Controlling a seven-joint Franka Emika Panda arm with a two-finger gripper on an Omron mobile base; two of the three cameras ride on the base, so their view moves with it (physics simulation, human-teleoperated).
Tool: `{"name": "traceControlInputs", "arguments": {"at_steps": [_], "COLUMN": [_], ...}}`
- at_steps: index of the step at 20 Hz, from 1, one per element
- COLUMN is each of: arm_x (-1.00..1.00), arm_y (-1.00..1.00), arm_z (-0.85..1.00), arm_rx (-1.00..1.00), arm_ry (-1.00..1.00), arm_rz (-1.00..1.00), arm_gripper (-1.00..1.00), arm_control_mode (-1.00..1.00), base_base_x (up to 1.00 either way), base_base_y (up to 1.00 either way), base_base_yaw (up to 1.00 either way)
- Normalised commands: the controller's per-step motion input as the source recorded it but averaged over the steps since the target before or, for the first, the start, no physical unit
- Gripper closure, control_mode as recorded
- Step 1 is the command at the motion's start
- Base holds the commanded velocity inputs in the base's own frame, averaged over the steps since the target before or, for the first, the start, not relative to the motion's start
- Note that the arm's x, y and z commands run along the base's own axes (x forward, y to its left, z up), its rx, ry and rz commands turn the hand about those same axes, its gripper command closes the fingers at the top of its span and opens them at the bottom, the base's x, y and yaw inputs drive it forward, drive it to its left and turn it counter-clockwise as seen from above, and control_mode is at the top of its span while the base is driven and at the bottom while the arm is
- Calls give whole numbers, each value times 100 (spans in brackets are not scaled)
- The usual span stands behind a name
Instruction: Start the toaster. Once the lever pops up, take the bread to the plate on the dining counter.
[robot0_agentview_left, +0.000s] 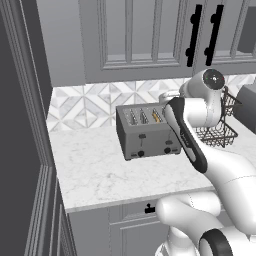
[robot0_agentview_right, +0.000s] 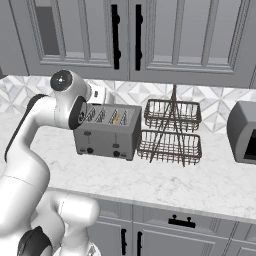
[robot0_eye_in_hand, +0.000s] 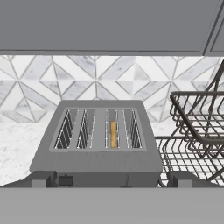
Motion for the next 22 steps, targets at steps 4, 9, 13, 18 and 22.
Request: {"name": "traceControlInputs", "arguments": {"at_steps": [4, 9, 13, 18, 22], "arm_x": [0, 0, 0, 0, 0], "arm_y": [0, 0, 0, 0, 0], "arm_z": [0, 0, 0, 0, 0], "arm_rx": [0, 0, 0, 0, 0], "arm_ry": [0, 0, 0, 0, 0], "arm_rz": [0, 0, 0, 0, 0], "arm_gripper": [-100, -100, -100, -100, -100], "arm_control_mode": [-100, -100, -100, -100, -100], "base_base_x": [0, 0, 0, 0, 0], "base_base_y": [0, 0, 0, 0, 0], "base_base_yaw": [0, 0, 0, 0, 0]}}
